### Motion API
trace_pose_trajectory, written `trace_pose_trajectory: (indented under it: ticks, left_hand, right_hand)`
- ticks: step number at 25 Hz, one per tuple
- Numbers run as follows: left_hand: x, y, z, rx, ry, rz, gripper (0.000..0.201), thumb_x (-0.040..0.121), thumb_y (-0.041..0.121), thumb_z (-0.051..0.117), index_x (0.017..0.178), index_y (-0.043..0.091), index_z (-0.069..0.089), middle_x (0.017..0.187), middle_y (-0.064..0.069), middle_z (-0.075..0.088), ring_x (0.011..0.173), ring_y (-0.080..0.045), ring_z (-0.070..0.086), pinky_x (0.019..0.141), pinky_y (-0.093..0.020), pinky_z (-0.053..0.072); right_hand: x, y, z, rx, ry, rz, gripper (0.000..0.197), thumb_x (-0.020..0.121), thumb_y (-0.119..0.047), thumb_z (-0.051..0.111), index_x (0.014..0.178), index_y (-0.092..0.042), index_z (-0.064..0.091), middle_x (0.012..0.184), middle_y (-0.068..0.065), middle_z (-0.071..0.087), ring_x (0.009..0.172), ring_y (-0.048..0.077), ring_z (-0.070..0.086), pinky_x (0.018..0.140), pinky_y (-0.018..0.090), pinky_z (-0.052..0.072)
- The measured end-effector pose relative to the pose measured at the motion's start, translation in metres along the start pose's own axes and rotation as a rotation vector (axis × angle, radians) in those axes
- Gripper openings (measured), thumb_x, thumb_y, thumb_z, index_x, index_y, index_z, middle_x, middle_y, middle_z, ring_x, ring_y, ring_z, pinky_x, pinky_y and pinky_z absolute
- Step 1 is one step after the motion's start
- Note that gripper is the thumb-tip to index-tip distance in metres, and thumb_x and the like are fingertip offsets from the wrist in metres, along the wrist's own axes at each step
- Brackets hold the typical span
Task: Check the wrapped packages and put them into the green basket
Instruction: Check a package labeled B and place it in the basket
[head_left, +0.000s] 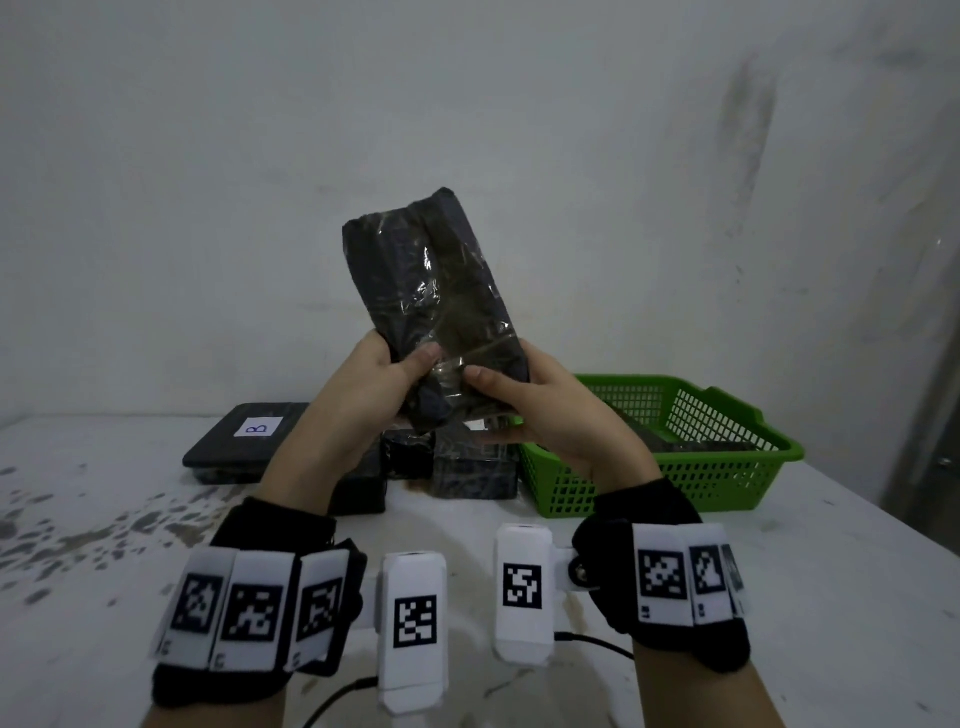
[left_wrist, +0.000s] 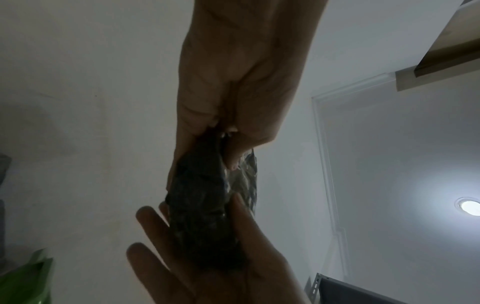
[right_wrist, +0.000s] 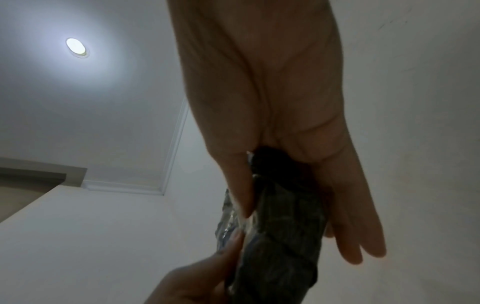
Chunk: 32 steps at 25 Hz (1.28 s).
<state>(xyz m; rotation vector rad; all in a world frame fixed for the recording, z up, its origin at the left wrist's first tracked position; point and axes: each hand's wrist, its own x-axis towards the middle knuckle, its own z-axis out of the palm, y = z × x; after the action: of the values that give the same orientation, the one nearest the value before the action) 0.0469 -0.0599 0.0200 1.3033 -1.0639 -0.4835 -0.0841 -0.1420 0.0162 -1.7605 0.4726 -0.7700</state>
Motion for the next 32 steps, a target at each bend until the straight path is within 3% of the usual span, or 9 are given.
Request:
trace_pose_trajectory:
  ticks: [3, 7, 11, 14, 19, 21, 24, 28, 32]
  left_hand:
    - [0.004, 0.000, -0.003, 0.006, 0.024, 0.021, 0.044, 0.089, 0.030, 0.056, 0.126, 0.007, 0.048, 0.117, -0.008, 0.064, 0.099, -0.016, 0.064, 0.089, -0.037, 0.053]
    - [0.004, 0.003, -0.013, -0.155, 0.267, 0.141, 0.082, 0.076, 0.027, 0.071, 0.140, 0.013, 0.022, 0.130, -0.005, 0.049, 0.115, -0.017, 0.053, 0.092, -0.036, 0.052]
    - [-0.004, 0.007, -0.015, -0.116, 0.231, 0.270, 0.042, 0.078, 0.006, 0.068, 0.111, 0.019, 0.045, 0.096, 0.008, 0.054, 0.091, -0.009, 0.059, 0.063, -0.023, 0.058]
    - [-0.004, 0.007, -0.013, -0.083, 0.255, 0.339, 0.036, 0.075, 0.006, 0.072, 0.087, 0.029, 0.047, 0.087, 0.005, 0.058, 0.089, -0.020, 0.063, 0.070, -0.039, 0.059]
    - [-0.004, 0.007, -0.011, 0.022, 0.312, 0.393, 0.042, 0.071, 0.004, 0.075, 0.077, 0.034, 0.046, 0.085, 0.005, 0.062, 0.091, -0.026, 0.063, 0.081, -0.051, 0.053]
    - [-0.004, 0.007, -0.013, 0.095, 0.280, 0.414, 0.044, 0.070, 0.000, 0.074, 0.077, 0.032, 0.045, 0.085, 0.004, 0.062, 0.090, -0.023, 0.062, 0.082, -0.048, 0.053]
    - [-0.005, 0.006, -0.010, 0.213, 0.179, 0.438, 0.049, 0.069, -0.009, 0.070, 0.083, 0.031, 0.044, 0.087, 0.006, 0.059, 0.087, -0.017, 0.061, 0.083, -0.045, 0.053]
    - [-0.006, 0.008, -0.007, 0.200, 0.099, 0.432, 0.063, 0.072, -0.005, 0.070, 0.111, 0.033, 0.039, 0.090, 0.015, 0.055, 0.077, 0.012, 0.058, 0.073, -0.008, 0.049]
    - [-0.008, 0.009, -0.007, 0.255, -0.035, 0.413, 0.055, 0.070, -0.008, 0.070, 0.095, 0.037, 0.049, 0.091, 0.016, 0.058, 0.078, 0.004, 0.059, 0.072, -0.012, 0.050]
  right_hand:
    - [0.000, -0.001, -0.007, 0.074, 0.014, -0.037, 0.024, 0.090, -0.006, 0.056, 0.111, -0.016, 0.055, 0.100, 0.002, 0.065, 0.090, 0.019, 0.066, 0.083, 0.043, 0.056]
    - [-0.002, 0.001, -0.020, 0.023, 0.002, -0.001, 0.027, 0.085, 0.005, 0.057, 0.097, -0.019, 0.059, 0.098, 0.004, 0.064, 0.087, 0.023, 0.065, 0.076, 0.035, 0.058]
    - [0.000, 0.005, -0.023, -0.033, 0.010, 0.085, 0.033, 0.081, 0.004, 0.063, 0.108, -0.014, 0.055, 0.104, 0.009, 0.063, 0.089, 0.027, 0.065, 0.070, 0.032, 0.058]
    - [-0.001, 0.005, -0.022, -0.107, 0.047, 0.058, 0.028, 0.082, 0.004, 0.063, 0.107, -0.010, 0.059, 0.091, 0.007, 0.067, 0.076, 0.019, 0.067, 0.059, 0.024, 0.056]
    - [-0.002, 0.002, -0.019, -0.273, 0.048, -0.024, 0.037, 0.080, -0.001, 0.067, 0.111, -0.017, 0.056, 0.089, 0.002, 0.064, 0.071, 0.008, 0.063, 0.058, 0.016, 0.049]
    - [-0.003, 0.001, -0.017, -0.346, -0.019, -0.039, 0.057, 0.077, -0.013, 0.073, 0.127, -0.022, 0.046, 0.109, 0.001, 0.060, 0.091, 0.008, 0.062, 0.066, 0.015, 0.046]
    - [-0.005, -0.003, -0.013, -0.328, 0.012, -0.155, 0.071, 0.078, -0.026, 0.073, 0.137, -0.035, 0.035, 0.139, -0.002, 0.044, 0.124, 0.016, 0.045, 0.096, 0.030, 0.042]
    - [-0.006, -0.008, -0.009, -0.274, 0.016, -0.309, 0.059, 0.082, -0.013, 0.068, 0.129, -0.035, 0.040, 0.121, 0.000, 0.059, 0.106, 0.015, 0.060, 0.091, 0.032, 0.049]
    - [-0.007, -0.006, -0.012, -0.330, -0.001, -0.332, 0.066, 0.079, -0.013, 0.071, 0.132, -0.035, 0.037, 0.118, -0.002, 0.057, 0.101, 0.013, 0.062, 0.087, 0.030, 0.053]
